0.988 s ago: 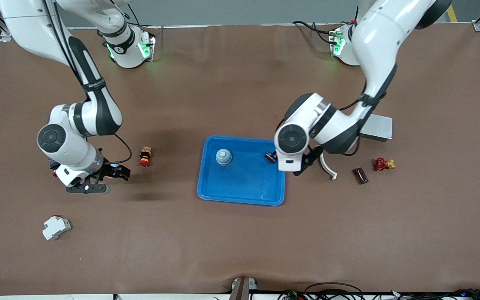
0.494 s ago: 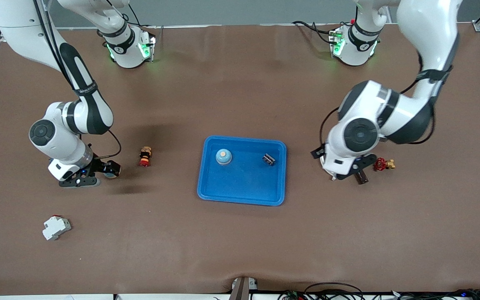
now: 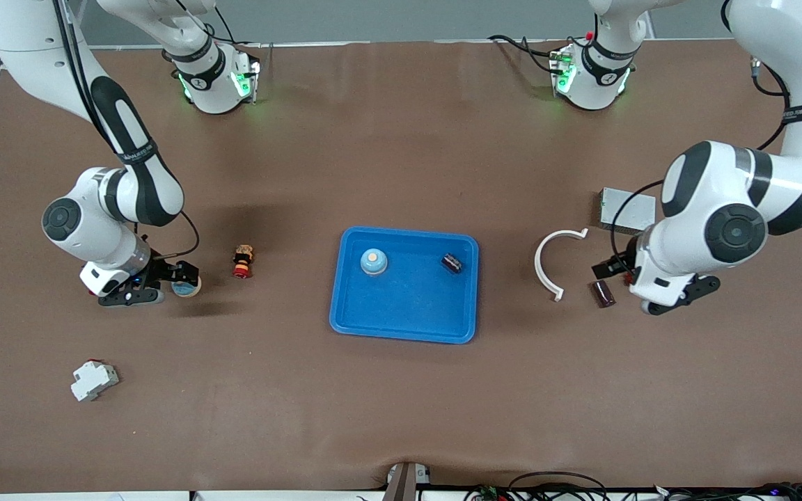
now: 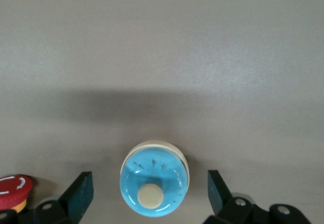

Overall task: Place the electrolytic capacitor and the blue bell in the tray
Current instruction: 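Grip the other bell with the right gripper while the left gripper grips a capacitor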

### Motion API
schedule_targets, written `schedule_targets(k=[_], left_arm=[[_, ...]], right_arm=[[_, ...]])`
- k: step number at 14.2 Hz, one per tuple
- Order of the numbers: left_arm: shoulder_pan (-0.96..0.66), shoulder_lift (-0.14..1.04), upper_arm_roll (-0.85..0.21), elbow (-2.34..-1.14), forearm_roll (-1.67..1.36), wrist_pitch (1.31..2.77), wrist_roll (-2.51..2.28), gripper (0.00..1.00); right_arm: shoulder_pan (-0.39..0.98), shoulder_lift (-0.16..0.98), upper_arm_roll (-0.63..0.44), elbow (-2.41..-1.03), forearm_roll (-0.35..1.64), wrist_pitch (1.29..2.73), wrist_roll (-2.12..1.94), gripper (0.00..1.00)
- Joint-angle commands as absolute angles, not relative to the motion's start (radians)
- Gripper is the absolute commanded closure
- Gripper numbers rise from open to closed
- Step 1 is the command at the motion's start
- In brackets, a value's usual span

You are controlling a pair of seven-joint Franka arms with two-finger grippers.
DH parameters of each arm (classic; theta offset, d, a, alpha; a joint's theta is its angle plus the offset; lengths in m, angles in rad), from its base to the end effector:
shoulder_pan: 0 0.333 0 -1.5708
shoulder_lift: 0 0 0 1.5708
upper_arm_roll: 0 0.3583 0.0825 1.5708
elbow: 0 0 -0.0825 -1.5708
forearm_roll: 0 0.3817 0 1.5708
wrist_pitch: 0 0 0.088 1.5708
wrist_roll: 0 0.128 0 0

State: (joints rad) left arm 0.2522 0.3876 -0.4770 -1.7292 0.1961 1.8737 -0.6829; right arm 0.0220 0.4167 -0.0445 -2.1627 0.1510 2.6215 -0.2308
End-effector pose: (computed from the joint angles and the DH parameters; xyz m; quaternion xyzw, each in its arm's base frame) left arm 0.6282 -0.0951 0.3831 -0.9760 -0.1948 0.0867 0.0444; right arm 0.5868 -0.0148 0.2243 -0.9985 -0.0415 -0.0253 0.0270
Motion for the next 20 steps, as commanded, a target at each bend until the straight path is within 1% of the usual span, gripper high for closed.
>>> schedule_targets(k=[1, 4, 9, 11, 12, 13, 14, 15, 18, 20], left_arm=[[0.3, 0.38, -0.489, -1.804, 0.221, 1.989, -0.652, 0.0], [0.336, 0.399, -0.486, -1.931, 0.29, 2.207, -0.643, 0.0], [0.342, 0.518, -0.485, -1.924, 0.334, 2.316, -0.646, 0.0], [0.341, 0.56, -0.485, -1.917, 0.374, 2.33, -0.656, 0.0], [0.342, 0.563, -0.483, -1.916, 0.374, 2.335, -0.658, 0.0], [0.347, 0.568, -0.482, -1.908, 0.374, 2.335, -0.658, 0.0], [0.345, 0.577, -0.48, -1.902, 0.374, 2.335, -0.66, 0.0], [0.345, 0.59, -0.479, -1.893, 0.373, 2.336, -0.663, 0.0], [0.345, 0.623, -0.479, -1.862, 0.367, 2.338, -0.698, 0.0], [0.333, 0.646, -0.479, -1.838, 0.371, 2.336, -0.77, 0.0]], right_arm=[[0.005, 0.423, -0.026, -2.178, 0.172, 2.658, -0.262, 0.0], [0.006, 0.448, -0.026, -2.177, 0.17, 2.689, -0.262, 0.0], [0.009, 0.459, -0.026, -2.177, 0.17, 2.694, -0.262, 0.0], [0.009, 0.462, -0.026, -2.178, 0.17, 2.691, -0.264, 0.01], [0.009, 0.462, -0.026, -2.18, 0.17, 2.691, -0.265, 0.23], [0.009, 0.462, -0.026, -2.181, 0.17, 2.691, -0.284, 0.48], [0.008, 0.462, -0.026, -2.181, 0.17, 2.691, -0.3, 0.78], [0.009, 0.462, -0.026, -2.181, 0.17, 2.691, -0.301, 1.0], [0.012, 0.46, -0.026, -2.172, 0.17, 2.685, -0.301, 1.0], [0.041, 0.453, -0.026, -2.154, 0.172, 2.678, -0.282, 1.0]])
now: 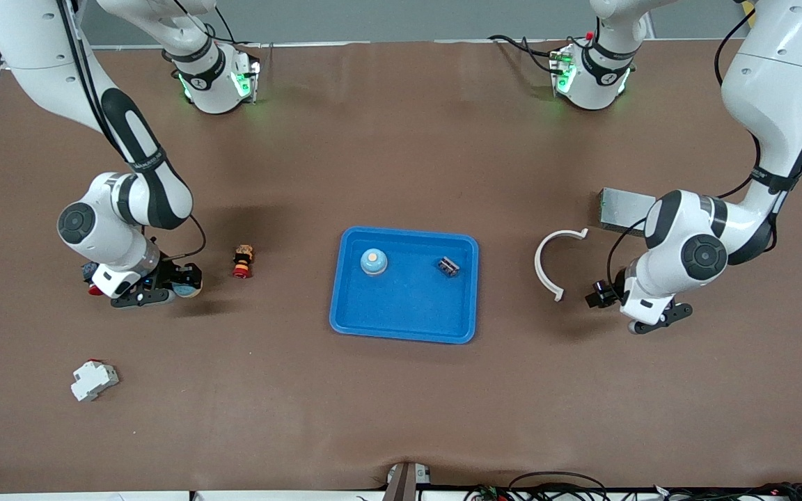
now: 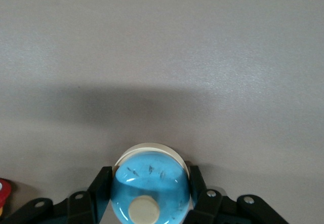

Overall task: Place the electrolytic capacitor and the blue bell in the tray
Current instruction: 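Grip the other bell with the right gripper while the left gripper grips a capacitor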

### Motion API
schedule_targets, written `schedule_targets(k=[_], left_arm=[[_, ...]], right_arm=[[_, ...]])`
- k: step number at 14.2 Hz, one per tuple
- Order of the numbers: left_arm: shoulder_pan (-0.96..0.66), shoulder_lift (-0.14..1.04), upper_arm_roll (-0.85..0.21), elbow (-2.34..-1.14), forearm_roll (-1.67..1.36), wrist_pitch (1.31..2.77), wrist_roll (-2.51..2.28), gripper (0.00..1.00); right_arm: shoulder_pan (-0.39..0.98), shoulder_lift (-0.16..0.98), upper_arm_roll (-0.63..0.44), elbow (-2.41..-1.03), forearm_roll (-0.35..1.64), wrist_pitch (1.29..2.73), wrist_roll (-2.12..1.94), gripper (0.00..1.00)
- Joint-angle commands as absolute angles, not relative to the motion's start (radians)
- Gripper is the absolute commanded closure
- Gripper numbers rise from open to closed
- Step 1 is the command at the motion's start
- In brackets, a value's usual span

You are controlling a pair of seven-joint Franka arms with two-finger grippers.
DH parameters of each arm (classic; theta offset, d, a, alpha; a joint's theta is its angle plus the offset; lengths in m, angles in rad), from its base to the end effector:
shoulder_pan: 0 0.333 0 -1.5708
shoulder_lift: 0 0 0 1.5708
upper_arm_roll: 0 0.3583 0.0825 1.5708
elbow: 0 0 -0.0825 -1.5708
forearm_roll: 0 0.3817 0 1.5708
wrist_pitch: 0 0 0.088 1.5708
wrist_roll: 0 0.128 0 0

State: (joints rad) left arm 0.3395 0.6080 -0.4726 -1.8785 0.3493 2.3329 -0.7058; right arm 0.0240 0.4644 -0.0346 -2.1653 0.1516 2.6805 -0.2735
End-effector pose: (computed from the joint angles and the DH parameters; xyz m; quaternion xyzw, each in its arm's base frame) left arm 0.6439 -0.0554 0.2239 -0.9811 -0.1907 0.0340 0.0023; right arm 0.5873 -0.0094 0.2008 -0.9971 -0.0663 -0.0296 0.0238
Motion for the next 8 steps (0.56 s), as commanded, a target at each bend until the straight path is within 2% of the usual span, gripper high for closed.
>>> schedule_targets(k=[1, 8], left_arm=[[0.328, 0.649, -0.477, -1.833, 0.373, 2.336, -0.79, 0.0], [0.331, 0.65, -0.476, -1.862, 0.376, 2.374, -0.795, 0.0]], right_arm=[[0.051, 0.451, -0.026, -2.137, 0.17, 2.675, -0.256, 1.0], [0.214, 0.454, -0.026, -1.87, 0.167, 2.39, 0.116, 1.0]])
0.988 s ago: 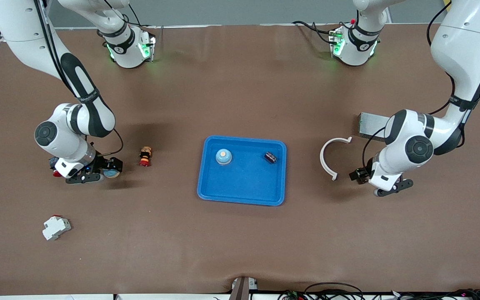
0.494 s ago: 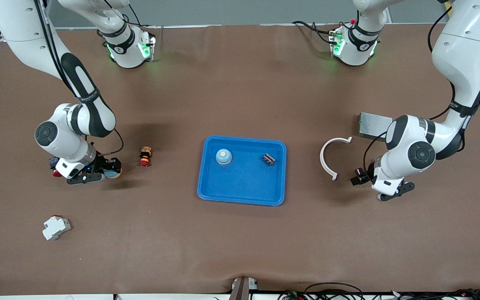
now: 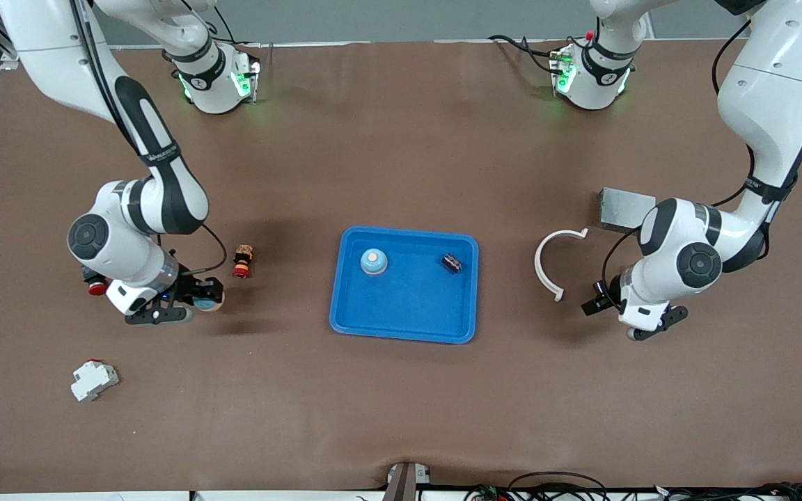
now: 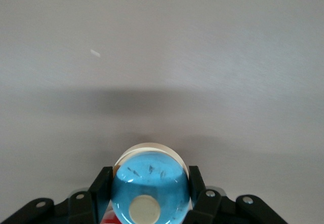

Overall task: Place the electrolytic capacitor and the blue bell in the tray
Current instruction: 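Carry the second bell and capacitor over the blue tray with both grippers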

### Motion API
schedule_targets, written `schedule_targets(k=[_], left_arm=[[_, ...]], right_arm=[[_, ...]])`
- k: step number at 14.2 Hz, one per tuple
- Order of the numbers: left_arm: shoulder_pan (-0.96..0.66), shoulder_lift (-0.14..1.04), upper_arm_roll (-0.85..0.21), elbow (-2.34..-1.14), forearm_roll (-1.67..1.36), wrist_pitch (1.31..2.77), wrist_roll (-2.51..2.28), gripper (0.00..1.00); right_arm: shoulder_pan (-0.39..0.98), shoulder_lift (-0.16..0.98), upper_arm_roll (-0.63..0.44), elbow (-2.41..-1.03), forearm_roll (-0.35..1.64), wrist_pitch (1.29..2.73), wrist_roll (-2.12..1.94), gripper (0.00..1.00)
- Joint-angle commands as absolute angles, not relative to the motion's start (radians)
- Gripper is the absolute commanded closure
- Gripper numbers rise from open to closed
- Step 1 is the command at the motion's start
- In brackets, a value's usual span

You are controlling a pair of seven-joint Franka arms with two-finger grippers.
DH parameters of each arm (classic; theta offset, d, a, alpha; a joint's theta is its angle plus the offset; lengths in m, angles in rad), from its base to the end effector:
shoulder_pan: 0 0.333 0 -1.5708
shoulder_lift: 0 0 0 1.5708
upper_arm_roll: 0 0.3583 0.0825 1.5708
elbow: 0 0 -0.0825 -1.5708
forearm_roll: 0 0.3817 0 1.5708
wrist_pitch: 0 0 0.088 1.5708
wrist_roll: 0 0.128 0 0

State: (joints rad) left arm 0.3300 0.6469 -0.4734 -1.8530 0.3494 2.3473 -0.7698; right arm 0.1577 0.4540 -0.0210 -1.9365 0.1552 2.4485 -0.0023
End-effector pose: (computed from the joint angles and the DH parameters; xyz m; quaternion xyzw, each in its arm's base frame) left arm 0.6506 -0.0620 0.2117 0.9748 0.2203 -0.0352 0.0060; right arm 0.6410 0.0912 0.2736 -0.9984 -0.0124 -0.0260 0.0485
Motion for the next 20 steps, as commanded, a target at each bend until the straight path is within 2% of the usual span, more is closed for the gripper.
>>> schedule_targets(k=[1, 5, 8, 9, 10, 11, 15, 16, 20], left_arm=[[0.333, 0.65, -0.476, -1.876, 0.377, 2.4, -0.795, 0.0], [0.336, 0.647, -0.472, -1.899, 0.379, 2.437, -0.795, 0.0], [0.341, 0.647, -0.472, -1.901, 0.411, 2.437, -0.796, 0.0], [0.341, 0.649, -0.472, -1.899, 0.413, 2.437, -0.795, 0.14], [0.341, 0.647, -0.472, -1.899, 0.413, 2.437, -0.795, 0.35], [0.342, 0.647, -0.472, -1.899, 0.413, 2.437, -0.796, 0.52], [0.342, 0.647, -0.472, -1.899, 0.413, 2.436, -0.822, 0.96], [0.342, 0.646, -0.472, -1.898, 0.413, 2.436, -0.827, 1.0], [0.342, 0.641, -0.474, -1.896, 0.413, 2.427, -0.86, 1.0]], right_arm=[[0.245, 0.459, -0.026, -1.846, 0.166, 2.388, 0.18, 1.0], [0.34, 0.514, -0.028, -1.724, 0.155, 2.335, 0.395, 1.0], [0.399, 0.543, -0.032, -1.697, 0.149, 2.332, 0.507, 1.0], [0.416, 0.555, -0.034, -1.686, 0.131, 2.33, 0.547, 1.0], [0.428, 0.567, -0.032, -1.678, 0.098, 2.321, 0.596, 1.0], [0.446, 0.583, -0.031, -1.654, 0.062, 2.31, 0.654, 1.0], [0.524, 0.67, -0.031, -1.513, 0.04, 2.247, 0.828, 1.0], [0.535, 0.69, -0.031, -1.491, 0.041, 2.247, 0.837, 1.0], [0.58, 0.797, -0.034, -1.376, 0.038, 2.247, 0.932, 1.0]])
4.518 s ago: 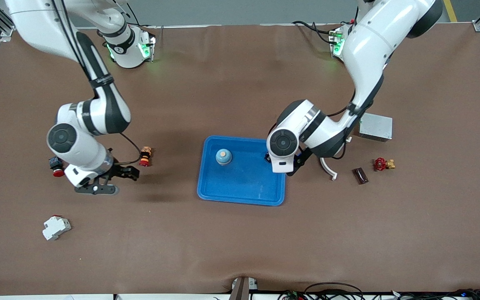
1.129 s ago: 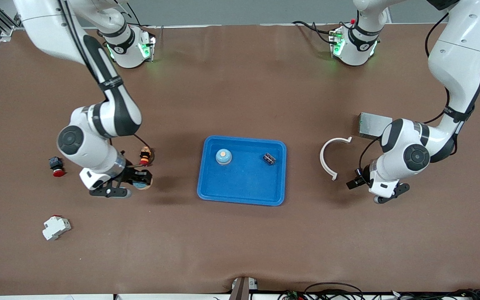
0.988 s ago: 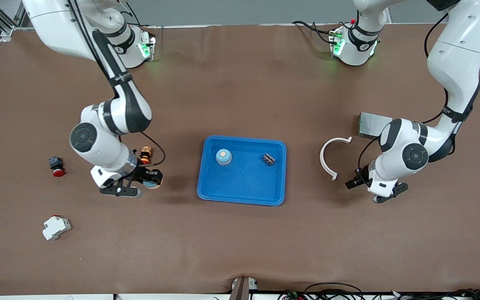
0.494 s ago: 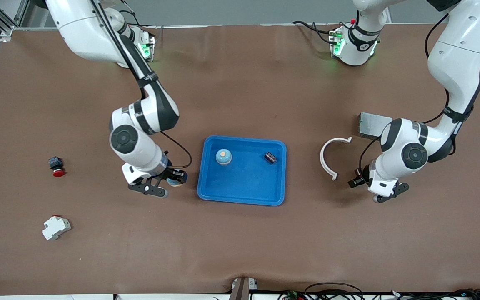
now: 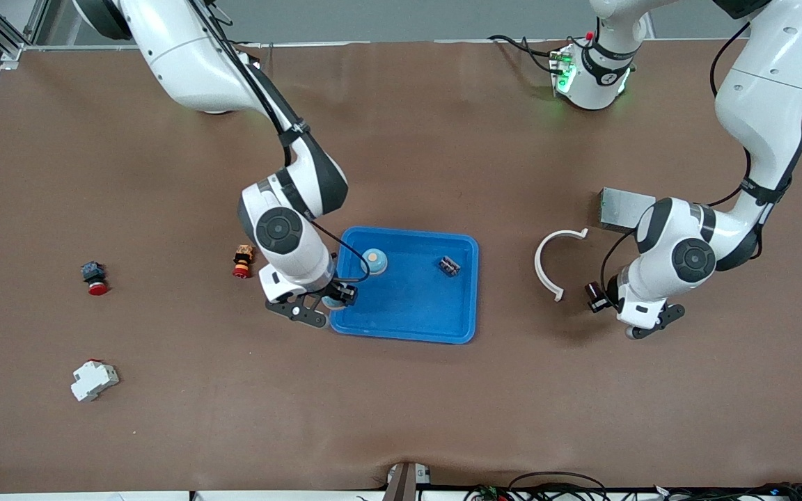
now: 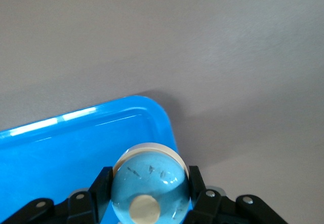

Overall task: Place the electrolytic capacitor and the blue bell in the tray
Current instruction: 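Carry the second bell and capacitor over the blue tray with both grippers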

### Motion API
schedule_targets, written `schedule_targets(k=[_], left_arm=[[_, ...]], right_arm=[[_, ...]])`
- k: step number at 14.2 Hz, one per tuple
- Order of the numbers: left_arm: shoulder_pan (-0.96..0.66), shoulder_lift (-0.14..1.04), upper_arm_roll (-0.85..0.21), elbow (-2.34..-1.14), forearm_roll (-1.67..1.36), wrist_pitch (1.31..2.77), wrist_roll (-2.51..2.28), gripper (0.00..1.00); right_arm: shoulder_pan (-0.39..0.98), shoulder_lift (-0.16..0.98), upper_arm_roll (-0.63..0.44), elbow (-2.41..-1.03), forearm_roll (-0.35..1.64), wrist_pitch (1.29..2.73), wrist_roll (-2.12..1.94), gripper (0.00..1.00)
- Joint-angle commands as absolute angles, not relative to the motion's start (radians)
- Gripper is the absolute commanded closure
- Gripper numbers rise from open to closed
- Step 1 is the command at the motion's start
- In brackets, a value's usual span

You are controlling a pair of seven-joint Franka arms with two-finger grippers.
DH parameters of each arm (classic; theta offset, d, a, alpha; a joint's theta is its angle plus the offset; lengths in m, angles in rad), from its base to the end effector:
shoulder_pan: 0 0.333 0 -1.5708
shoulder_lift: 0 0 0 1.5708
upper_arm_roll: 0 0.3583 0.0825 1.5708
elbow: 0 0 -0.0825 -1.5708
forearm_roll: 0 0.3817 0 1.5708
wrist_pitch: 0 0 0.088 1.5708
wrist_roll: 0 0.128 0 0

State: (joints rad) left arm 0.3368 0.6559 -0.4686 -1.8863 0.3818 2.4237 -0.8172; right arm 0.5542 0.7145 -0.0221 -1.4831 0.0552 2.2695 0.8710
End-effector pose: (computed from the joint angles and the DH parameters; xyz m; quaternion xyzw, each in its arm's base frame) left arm 0.6470 -0.0602 0.1997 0.9721 0.2336 -0.0171 0.0114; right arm 0.6449 0.3860 0.2713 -0.9825 0.1823 -0.0181 0.0344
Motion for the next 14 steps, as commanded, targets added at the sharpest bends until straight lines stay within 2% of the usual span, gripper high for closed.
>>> schedule_targets(k=[1, 4, 6, 10, 12, 14], left_arm=[[0.342, 0.638, -0.474, -1.893, 0.413, 2.425, -0.87, 1.0], [0.334, 0.608, -0.48, -1.881, 0.4, 2.387, -0.879, 1.0], [0.333, 0.581, -0.508, -1.836, 0.394, 2.289, -0.913, 1.0], [0.281, 0.598, -0.557, -1.581, 0.257, 1.961, -0.928, 1.0], [0.25, 0.604, -0.555, -1.505, 0.215, 1.908, -0.971, 1.0], [0.217, 0.607, -0.555, -1.487, 0.213, 1.911, -1.027, 1.0]], right_arm=[[0.586, 0.83, -0.034, -1.344, 0.037, 2.247, 0.943, 1.0], [0.594, 0.899, -0.034, -1.269, 0.031, 2.249, 0.986, 1.0], [0.606, 0.934, -0.035, -1.23, 0.031, 2.249, 1.0, 1.0], [0.61, 0.943, -0.037, -1.226, 0.029, 2.25, 1.017, 1.0], [0.614, 0.945, -0.037, -1.226, 0.017, 2.25, 1.017, 1.0], [0.614, 0.948, -0.038, -1.226, 0.012, 2.256, 1.019, 1.0]])
